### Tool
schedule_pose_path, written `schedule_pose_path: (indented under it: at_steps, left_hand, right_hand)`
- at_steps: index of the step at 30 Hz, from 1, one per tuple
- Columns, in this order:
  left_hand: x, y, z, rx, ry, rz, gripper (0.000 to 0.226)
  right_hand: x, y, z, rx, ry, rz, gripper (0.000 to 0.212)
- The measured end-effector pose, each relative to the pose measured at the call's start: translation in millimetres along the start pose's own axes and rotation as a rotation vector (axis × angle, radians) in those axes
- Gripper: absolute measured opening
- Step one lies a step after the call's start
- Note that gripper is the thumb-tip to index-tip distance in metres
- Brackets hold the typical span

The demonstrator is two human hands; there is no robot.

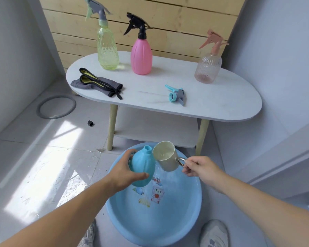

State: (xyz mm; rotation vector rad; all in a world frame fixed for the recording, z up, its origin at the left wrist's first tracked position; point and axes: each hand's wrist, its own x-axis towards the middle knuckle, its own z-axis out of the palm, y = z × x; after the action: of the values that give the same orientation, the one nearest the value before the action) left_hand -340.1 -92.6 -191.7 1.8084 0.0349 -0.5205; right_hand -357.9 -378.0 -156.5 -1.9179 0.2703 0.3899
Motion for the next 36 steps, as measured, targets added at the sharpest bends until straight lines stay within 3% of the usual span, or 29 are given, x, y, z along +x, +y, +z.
schedule_pose_path:
  at_steps: [17,36]
  left_hand:
    - [-14,41,-6,-0.055,-0.039,0.136,0.078]
    - [-12,33,-2,-0.055,-0.052,0.135,0.085]
  right_hand:
    - [-48,-82,-40,0.029,0.073,-0.310,0.035]
    - [-60,-102,-37,-0.167,0.111,-0.405,0.027]
